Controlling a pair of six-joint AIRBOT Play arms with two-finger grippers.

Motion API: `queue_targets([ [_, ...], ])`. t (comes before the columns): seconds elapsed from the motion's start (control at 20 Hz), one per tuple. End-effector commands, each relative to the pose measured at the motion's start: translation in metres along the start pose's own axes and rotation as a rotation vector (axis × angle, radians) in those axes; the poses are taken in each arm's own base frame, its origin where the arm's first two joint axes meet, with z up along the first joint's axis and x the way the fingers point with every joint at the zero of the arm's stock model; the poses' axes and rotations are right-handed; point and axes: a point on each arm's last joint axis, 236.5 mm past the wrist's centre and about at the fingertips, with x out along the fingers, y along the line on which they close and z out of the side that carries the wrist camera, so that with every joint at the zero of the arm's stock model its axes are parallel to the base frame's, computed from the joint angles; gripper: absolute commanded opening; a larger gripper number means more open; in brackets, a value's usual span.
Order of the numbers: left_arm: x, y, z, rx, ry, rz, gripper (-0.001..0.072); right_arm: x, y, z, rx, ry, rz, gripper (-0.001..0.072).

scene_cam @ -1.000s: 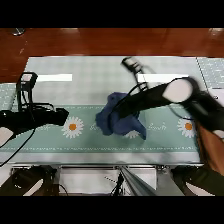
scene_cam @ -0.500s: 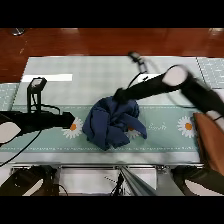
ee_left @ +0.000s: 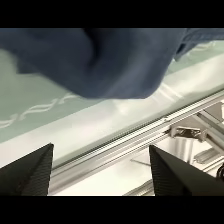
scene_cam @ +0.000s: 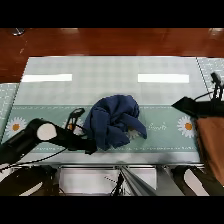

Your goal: Fold the shirts.

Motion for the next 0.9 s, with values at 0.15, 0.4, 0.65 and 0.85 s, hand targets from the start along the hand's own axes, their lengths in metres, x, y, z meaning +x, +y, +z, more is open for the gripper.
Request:
queue_targets([
  [0.15, 0.053, -0.047, 0.051, -0.061, -0.165, -0.18, 0.0704, 0.036, 0.008, -0.065, 0.06, 0.106, 0.084, 0.0618],
  [0.4, 0.047, -0.045, 0.064, 0.001, -0.198, -0.178, 0.0023, 0.051, 0.039, -0.101, -0.078, 0.218, 0.095, 0.0618],
  [0.65, 0.04, -0.049, 0.067, 0.017, -0.192, -0.19, 0.0023, 0.082, 0.061, -0.131, -0.146, 0.311, 0.093, 0.0618],
  [0.85, 0.038, -0.051, 0.068, 0.019, -0.194, -0.193, 0.0023, 0.115, 0.07, -0.124, -0.105, 0.3, 0.093, 0.0616],
])
